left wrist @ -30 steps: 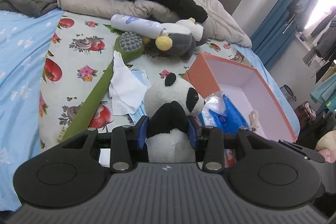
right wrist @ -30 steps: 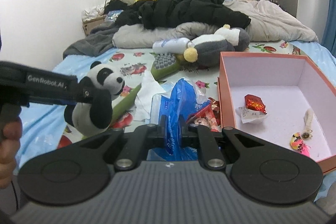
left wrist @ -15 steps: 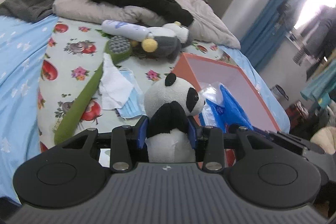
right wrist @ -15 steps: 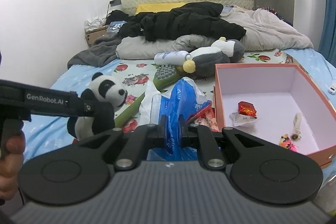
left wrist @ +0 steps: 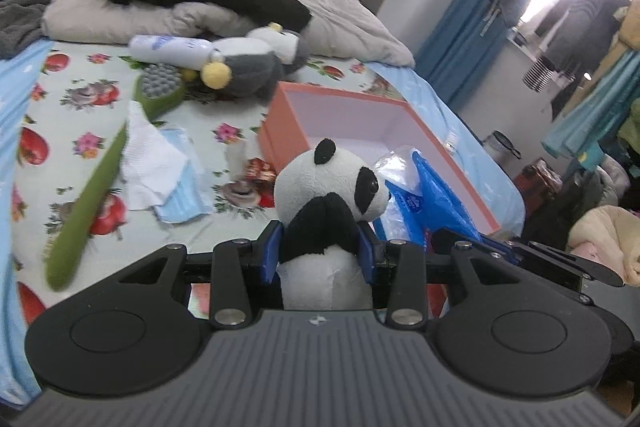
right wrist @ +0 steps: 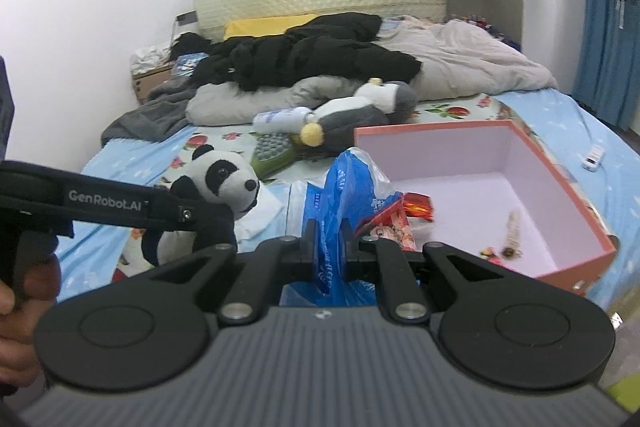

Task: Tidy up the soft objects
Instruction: 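Carry both items over the orange box and open both tools to drop them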

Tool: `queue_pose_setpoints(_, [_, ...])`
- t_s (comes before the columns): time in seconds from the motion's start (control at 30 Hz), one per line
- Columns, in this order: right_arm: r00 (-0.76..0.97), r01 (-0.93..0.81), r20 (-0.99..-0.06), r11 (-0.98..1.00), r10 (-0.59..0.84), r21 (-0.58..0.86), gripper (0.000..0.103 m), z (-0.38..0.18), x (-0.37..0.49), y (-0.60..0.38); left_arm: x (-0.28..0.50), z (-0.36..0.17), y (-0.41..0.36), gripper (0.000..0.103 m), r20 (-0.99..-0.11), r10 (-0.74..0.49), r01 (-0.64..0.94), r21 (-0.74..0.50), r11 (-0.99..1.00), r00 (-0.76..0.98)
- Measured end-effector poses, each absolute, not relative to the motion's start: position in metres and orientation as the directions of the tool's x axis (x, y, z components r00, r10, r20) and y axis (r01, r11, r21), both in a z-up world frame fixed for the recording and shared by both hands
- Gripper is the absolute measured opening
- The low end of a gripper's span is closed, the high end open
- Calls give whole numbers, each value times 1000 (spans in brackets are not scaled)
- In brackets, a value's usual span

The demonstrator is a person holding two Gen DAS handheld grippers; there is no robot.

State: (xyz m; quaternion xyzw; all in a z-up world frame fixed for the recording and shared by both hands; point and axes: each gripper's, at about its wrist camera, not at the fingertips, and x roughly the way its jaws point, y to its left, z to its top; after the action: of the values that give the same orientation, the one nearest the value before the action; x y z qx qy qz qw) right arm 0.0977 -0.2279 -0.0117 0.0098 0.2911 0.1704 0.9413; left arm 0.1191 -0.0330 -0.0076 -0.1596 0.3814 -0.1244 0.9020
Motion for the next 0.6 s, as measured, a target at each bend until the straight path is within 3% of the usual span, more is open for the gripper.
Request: queue_pose_setpoints(0.6, [776, -151, -593, 976, 214, 154, 13, -24, 164, -298, 232, -17, -99, 45, -687, -451, 217, -403, 889, 571])
